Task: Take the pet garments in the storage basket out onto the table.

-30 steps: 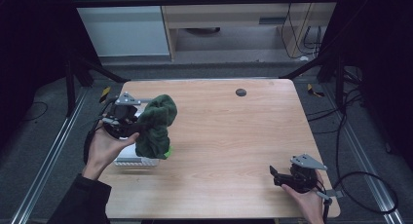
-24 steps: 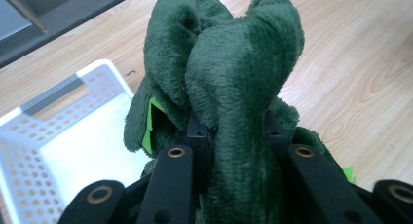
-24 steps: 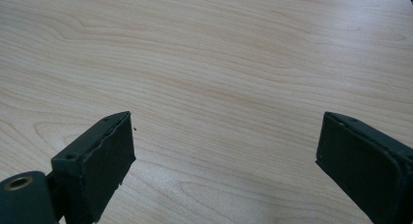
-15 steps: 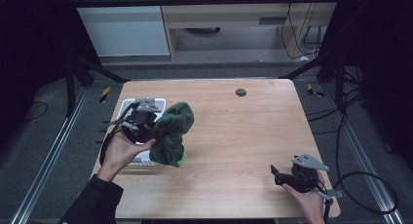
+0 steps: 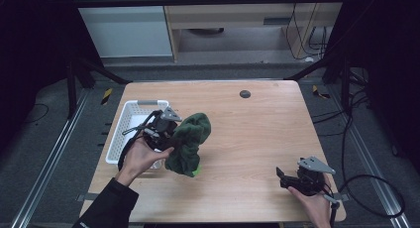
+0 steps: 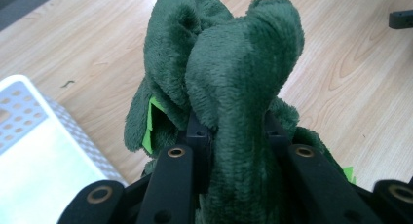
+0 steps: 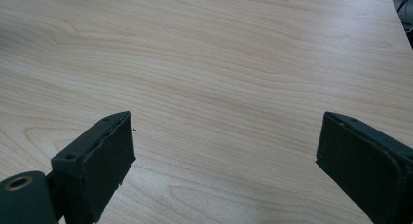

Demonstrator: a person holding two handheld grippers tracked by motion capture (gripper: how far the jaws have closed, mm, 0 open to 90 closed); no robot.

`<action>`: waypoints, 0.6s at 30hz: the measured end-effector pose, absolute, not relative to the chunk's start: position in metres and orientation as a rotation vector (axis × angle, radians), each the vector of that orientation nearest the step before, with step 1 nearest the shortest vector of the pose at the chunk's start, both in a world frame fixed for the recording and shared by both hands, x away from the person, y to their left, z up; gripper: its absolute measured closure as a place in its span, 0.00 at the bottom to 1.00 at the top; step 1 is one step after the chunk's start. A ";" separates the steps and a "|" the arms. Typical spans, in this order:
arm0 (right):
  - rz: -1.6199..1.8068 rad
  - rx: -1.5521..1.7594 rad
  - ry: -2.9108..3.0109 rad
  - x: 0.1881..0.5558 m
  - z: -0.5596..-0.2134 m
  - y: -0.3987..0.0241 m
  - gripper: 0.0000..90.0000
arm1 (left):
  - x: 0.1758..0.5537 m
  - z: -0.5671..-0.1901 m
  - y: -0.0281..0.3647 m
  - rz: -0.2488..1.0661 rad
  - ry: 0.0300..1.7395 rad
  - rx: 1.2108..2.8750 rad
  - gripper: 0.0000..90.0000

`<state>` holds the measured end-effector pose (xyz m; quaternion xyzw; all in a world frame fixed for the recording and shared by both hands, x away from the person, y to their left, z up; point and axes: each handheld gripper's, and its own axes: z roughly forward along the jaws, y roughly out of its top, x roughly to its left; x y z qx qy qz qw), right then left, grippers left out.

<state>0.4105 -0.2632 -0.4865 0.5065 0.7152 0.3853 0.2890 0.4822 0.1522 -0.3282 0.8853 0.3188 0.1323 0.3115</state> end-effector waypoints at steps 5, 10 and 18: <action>1.028 1.351 1.909 0.411 -0.487 -0.263 0.08 | 0.483 -0.336 0.144 0.324 0.821 2.352 0.81; 1.027 1.348 1.908 0.411 -0.486 -0.264 0.08 | 0.484 -0.344 0.134 0.299 0.801 2.359 0.81; 1.028 1.350 1.905 0.411 -0.486 -0.264 0.08 | 0.485 -0.354 0.120 0.267 0.773 2.378 0.81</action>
